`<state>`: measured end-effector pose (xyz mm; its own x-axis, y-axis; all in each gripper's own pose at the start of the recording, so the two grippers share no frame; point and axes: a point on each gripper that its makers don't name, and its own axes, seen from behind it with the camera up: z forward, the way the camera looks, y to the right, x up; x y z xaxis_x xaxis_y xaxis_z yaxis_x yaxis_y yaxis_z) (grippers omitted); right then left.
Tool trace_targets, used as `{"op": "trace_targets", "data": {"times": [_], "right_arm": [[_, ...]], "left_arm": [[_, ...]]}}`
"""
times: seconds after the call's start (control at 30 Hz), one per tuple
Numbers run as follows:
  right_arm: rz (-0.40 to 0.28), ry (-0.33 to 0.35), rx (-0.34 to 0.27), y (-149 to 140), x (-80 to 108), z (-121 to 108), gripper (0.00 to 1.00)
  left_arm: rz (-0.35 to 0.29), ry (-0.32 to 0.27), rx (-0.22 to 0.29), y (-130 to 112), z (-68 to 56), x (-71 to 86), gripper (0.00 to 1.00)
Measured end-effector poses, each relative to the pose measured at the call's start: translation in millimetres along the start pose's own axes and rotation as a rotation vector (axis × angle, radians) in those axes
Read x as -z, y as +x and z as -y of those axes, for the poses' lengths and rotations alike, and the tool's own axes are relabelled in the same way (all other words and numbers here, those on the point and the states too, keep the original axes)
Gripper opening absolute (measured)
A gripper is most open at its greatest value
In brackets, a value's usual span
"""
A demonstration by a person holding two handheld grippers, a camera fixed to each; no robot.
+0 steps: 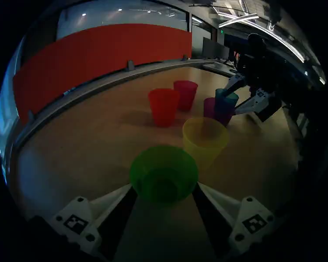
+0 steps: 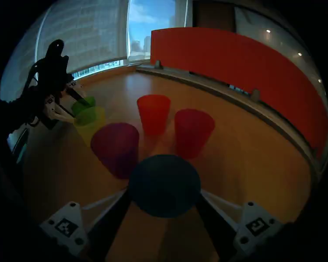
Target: Pour water
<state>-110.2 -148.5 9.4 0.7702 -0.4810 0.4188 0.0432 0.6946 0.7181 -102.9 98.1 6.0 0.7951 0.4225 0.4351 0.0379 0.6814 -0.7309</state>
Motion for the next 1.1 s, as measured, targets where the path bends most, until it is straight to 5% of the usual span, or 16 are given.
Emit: {"op": "trace_targets", "data": {"times": [0.6, 1.1], "right_arm": [[-0.021, -0.039, -0.025, -10, 25.7, -2, 1.00], [-0.115, -0.095, -0.067, -1, 58.2, -5, 1.00]], "left_arm": [[0.053, 0.016, 0.018, -15, -2.0, 2.6, 0.86], [0.035, 0.111, 0.047, -26, 7.1, 36.3, 0.86]]}}
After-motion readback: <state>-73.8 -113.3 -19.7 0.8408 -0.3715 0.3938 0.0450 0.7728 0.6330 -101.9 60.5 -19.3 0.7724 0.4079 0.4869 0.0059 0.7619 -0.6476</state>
